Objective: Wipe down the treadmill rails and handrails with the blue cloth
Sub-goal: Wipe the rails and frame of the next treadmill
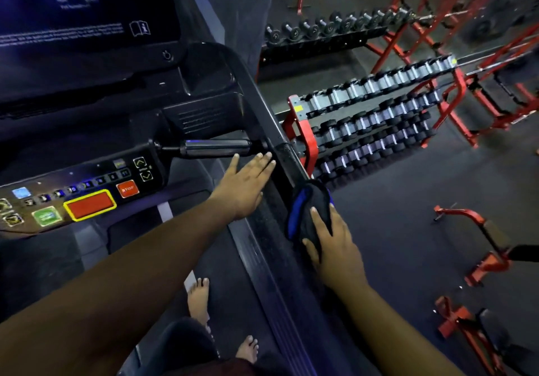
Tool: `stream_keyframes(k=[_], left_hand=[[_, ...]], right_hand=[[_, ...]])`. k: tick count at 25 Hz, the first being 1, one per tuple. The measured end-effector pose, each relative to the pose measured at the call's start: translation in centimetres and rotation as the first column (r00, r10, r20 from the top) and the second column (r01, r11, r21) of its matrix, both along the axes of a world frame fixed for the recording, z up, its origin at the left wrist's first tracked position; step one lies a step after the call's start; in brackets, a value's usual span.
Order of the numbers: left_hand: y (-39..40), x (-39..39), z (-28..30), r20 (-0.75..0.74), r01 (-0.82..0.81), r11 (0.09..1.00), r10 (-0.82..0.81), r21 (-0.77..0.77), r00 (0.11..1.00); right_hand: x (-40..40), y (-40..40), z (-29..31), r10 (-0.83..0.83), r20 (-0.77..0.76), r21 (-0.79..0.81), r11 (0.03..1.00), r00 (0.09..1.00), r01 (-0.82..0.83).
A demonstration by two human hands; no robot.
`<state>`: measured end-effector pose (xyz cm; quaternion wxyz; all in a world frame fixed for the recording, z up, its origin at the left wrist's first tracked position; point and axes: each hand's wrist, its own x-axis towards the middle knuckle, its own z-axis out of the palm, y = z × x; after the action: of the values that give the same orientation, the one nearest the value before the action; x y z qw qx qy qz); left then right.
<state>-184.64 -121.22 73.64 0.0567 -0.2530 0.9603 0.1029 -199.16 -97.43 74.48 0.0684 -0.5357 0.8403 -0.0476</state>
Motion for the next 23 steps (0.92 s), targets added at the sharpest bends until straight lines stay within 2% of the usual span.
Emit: stream_keyframes(k=[3, 6, 9, 12, 16, 18, 21, 23], left_hand=[[-2.8, -0.3, -0.5, 0.047, 0.055, 0.994, -0.051, -0.094, 0.998], [-5.6, -0.6, 0.1, 0.084, 0.032, 0.984, -0.018, -0.178, 0.996], [-7.0, -0.4, 0.7, 0.083, 0.034, 0.987, -0.021, -0.157, 0.996], [-6.9, 0.4, 0.0, 0.11, 0.123, 0.969, -0.101, -0.213, 0.989], [-7.7, -0.1, 0.1, 0.143, 0.095, 0.969, -0.063, -0.229, 0.988], [-8.2, -0.4, 0.1, 0.145, 0.071, 0.976, -0.041, -0.208, 0.989], [-8.0, 0.1, -0.6, 0.149, 0.128, 0.956, -0.091, -0.263, 0.985], [-7.9, 0.4, -0.8, 0.142, 0.143, 0.951, -0.107, -0.275, 0.984]], right_hand=[[-0.5, -6.5, -0.2, 0.008, -0.018, 0.022, 1.0, 1.0, -0.007], [-0.4, -14.9, 0.1, 0.113, -0.102, 0.085, 0.991, 0.988, -0.105], [-0.2, -14.2, -0.5, 0.219, -0.21, 0.247, 0.955, 0.953, -0.165], [-0.3, -11.2, -0.8, 0.459, -0.315, 0.441, 0.846, 0.83, -0.3], [0.3, -18.2, -0.2, 0.61, -0.413, 0.564, 0.754, 0.676, -0.336], [0.8, -18.9, -0.5, 0.649, -0.41, 0.615, 0.716, 0.641, -0.331], [0.5, -14.4, 0.1, 0.747, -0.27, 0.69, 0.59, 0.608, -0.419], [-0.3, -12.6, 0.9, 0.741, -0.237, 0.611, 0.616, 0.628, -0.497]])
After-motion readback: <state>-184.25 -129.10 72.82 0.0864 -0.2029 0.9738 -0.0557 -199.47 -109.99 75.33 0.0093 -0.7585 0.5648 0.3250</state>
